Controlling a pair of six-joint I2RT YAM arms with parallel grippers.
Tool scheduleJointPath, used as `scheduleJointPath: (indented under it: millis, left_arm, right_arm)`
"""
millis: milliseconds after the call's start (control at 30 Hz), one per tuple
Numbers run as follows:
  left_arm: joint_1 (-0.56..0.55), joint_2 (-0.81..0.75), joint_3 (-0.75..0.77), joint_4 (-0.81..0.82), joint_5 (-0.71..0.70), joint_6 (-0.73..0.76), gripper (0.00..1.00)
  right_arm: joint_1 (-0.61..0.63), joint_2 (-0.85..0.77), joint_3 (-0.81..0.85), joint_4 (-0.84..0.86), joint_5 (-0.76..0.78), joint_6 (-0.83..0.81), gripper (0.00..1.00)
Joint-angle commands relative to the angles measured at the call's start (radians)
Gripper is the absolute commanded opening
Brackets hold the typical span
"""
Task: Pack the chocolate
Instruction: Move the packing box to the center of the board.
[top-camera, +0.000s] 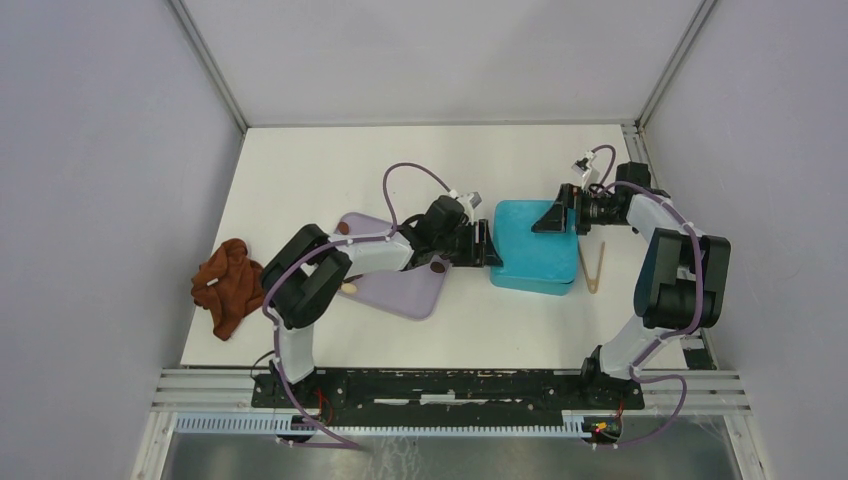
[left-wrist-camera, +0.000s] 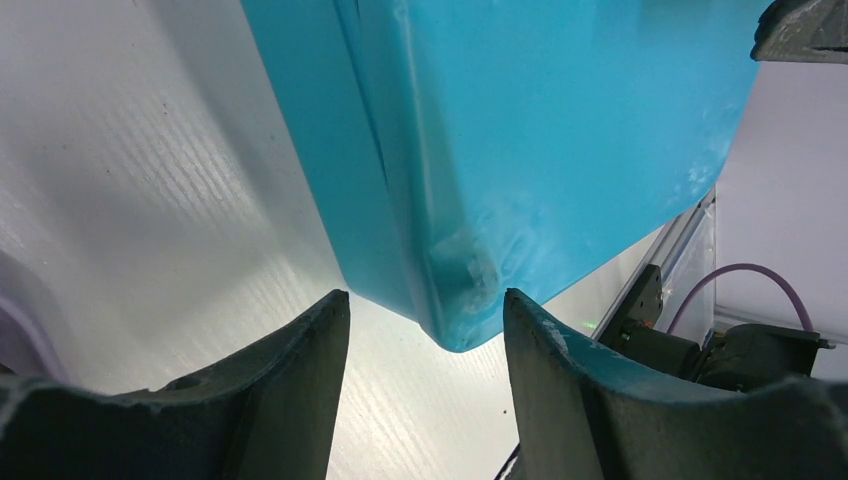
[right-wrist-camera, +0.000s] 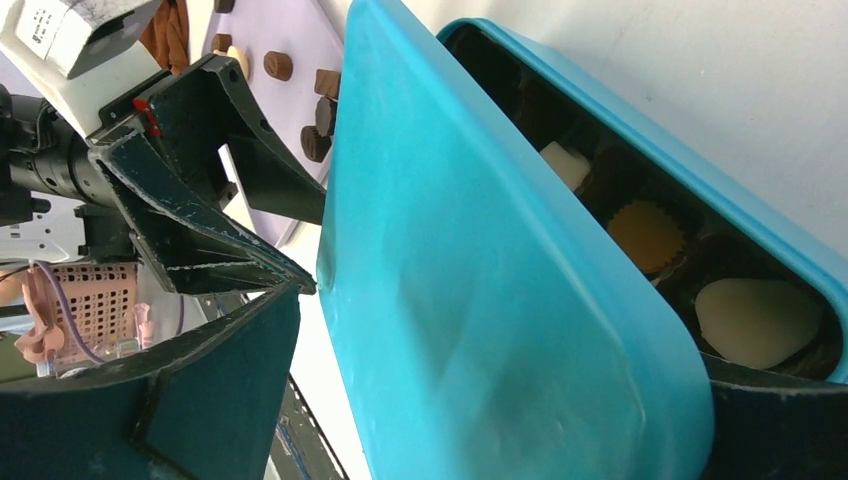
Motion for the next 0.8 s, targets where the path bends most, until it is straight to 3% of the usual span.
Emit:
scheduleJointPath:
  millis: [0,767]
  left_arm:
    - [0.006,0.011,0.046,0.045,0.029,-0.013,0.64]
    - [0.006,0.062,0.086,0.099,0.052,-0.077,0.66]
  right_arm:
    - [-0.006,-0.003,0.021,0.027,0.051,-0.02,0.93]
    - [0.021,-0.048,0.053,-0.023,0.226,-0.126,0.9]
